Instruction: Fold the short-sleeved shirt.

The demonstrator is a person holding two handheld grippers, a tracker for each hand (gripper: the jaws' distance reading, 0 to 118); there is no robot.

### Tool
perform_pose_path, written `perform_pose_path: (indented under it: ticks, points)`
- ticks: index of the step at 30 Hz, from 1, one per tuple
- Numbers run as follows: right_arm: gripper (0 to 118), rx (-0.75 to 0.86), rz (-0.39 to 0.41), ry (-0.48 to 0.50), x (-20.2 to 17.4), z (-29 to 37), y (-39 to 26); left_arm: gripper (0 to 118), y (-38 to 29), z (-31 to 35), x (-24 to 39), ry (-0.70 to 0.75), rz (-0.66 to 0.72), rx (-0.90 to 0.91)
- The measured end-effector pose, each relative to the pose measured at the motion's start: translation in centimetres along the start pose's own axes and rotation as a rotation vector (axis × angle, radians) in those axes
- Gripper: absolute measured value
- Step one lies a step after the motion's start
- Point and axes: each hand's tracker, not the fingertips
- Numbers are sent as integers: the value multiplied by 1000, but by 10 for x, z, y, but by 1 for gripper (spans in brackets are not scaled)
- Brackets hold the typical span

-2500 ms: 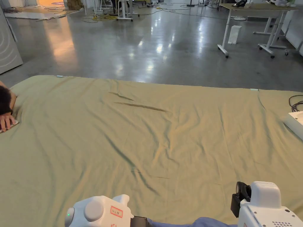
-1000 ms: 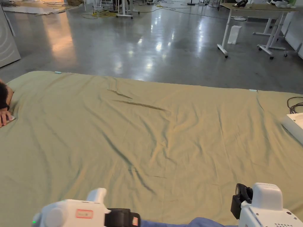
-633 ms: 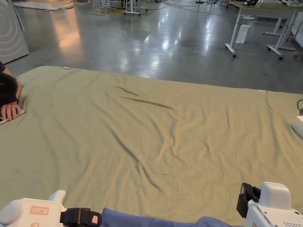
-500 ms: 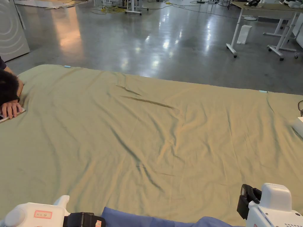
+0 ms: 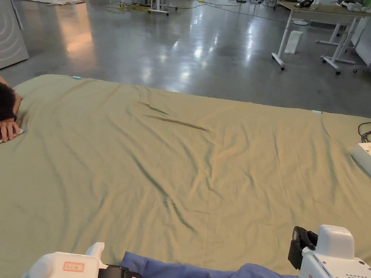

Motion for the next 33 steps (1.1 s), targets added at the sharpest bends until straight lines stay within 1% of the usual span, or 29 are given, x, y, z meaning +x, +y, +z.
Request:
perform_pose_path:
  ticks: [2, 5, 7, 10, 14, 16, 18, 20, 22, 25, 29, 33]
  points:
    - [0, -4, -2, -2, 0, -1, 0, 10, -3, 5, 13, 19, -67, 18]
    - [0, -9, -5, -1, 0, -2, -1, 9, -3, 17, 23, -33, -47, 23]
    - [0, -11, -3, 1, 1, -4, -1, 9, -3, 28, 36, -29, -71, 45]
    - [0, -9, -1, 5, 0, -5, 0, 9, 1, 49, 48, -48, -71, 76]
    - [0, -5, 4, 15, -1, -7, 3, 9, 11, 90, 59, 1, -81, 107]
    - [0, -4, 10, 22, -2, -8, 5, 9, 13, 112, 69, 119, -102, 142]
    - [0, 0, 13, 27, -3, -9, 6, 9, 17, 133, 73, 195, -95, 157]
    - [0, 4, 16, 33, -3, -9, 7, 9, 17, 150, 82, 289, -123, 170]
    - [0, 6, 17, 38, -3, -10, 8, 9, 16, 160, 91, 353, -125, 178]
    - [0, 3, 14, 46, -3, -12, 7, 9, 12, 160, 108, 362, -109, 169]
    - [0, 1, 4, 53, -2, -13, 4, 9, 7, 143, 137, 363, -140, 148]
    - [0, 1, -7, 55, 2, -13, 2, 9, 5, 117, 164, 312, -145, 115]
